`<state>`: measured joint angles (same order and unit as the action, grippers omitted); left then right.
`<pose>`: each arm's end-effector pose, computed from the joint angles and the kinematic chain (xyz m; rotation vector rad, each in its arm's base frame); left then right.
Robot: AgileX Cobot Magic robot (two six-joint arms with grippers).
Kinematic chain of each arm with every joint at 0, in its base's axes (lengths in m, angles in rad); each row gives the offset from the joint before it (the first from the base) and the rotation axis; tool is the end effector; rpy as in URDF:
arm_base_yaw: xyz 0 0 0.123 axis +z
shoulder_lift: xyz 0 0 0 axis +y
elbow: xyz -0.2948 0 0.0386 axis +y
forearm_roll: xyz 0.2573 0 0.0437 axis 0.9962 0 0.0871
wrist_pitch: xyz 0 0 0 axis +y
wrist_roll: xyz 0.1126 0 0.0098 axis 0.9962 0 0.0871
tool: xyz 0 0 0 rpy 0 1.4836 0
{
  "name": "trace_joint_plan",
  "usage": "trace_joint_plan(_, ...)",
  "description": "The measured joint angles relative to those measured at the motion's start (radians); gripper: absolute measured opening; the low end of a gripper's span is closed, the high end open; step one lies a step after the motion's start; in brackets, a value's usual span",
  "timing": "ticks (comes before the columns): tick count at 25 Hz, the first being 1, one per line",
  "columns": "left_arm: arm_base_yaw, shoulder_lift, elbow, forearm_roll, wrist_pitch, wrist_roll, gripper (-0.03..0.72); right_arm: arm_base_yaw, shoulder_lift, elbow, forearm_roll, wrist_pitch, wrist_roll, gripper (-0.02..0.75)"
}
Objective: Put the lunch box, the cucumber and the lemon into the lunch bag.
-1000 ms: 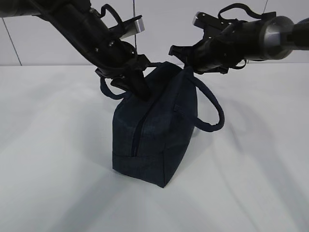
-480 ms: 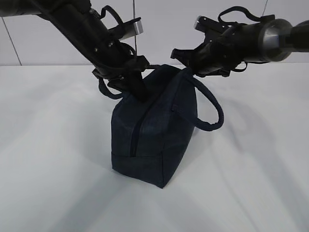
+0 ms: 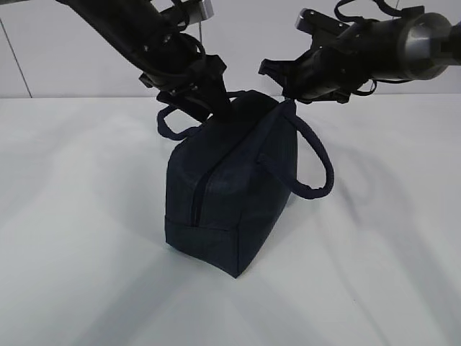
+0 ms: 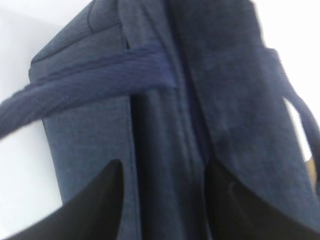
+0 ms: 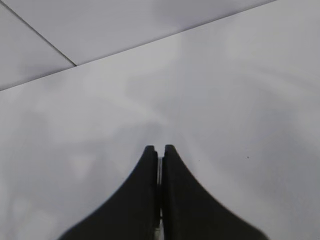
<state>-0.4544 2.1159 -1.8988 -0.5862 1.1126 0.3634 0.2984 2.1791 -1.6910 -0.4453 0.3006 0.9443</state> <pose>0.4113 -0.2633 0.2521 0.8612 2.5946 -0.8169 0.5161 0.1436 0.1908 0.3144 2.2328 0.2974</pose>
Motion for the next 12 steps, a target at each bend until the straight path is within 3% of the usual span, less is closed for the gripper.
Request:
trace_joint_plan(6,0.0,0.04,-0.002,-0.043,-0.037,0.007,0.393,0.002,0.0,0.0,0.0,0.002,0.0,0.006)
trace_joint_plan(8,0.0,0.061,-0.002,-0.053,-0.057,0.013,0.361,0.002,0.0,0.0,0.0,0.002,0.0,0.006)
trace_joint_plan(12,0.0,0.066,-0.002,-0.053,-0.066,0.015,0.078,0.004,0.0,0.0,0.0,0.002,-0.001,0.006)
